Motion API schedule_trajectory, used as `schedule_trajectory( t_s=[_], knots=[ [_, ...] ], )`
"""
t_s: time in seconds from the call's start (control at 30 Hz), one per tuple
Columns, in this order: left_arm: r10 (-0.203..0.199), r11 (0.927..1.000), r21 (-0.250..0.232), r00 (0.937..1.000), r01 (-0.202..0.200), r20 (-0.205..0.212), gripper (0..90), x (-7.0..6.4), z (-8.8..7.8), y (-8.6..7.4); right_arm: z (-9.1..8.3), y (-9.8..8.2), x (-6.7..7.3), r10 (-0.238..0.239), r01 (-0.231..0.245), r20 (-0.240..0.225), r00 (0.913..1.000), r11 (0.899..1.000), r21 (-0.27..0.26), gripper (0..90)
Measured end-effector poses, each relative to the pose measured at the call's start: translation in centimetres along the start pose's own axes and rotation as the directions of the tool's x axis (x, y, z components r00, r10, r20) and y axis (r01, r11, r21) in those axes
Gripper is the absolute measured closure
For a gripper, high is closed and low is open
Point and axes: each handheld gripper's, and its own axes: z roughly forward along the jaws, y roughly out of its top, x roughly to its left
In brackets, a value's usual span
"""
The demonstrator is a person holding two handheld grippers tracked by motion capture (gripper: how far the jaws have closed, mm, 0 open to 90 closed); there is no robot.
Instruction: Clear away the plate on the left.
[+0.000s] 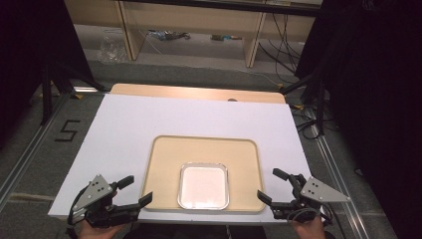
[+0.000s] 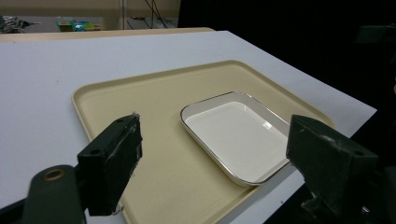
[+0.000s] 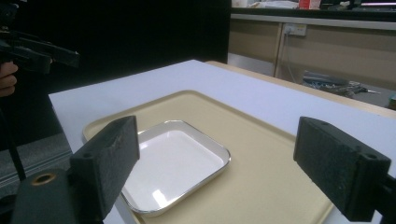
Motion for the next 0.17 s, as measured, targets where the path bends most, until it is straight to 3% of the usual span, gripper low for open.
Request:
schedule_trajectory(
  t_s=[0.17],
  knots=[
    [0.0,1.0,0.0,1.0,0.0,0.0,18.1,0.06,0.16,-0.02,-0.02,0.0,-0.02,0.001,-0.001,0.001,1.0,1.0,-0.001,15.2]
  ],
)
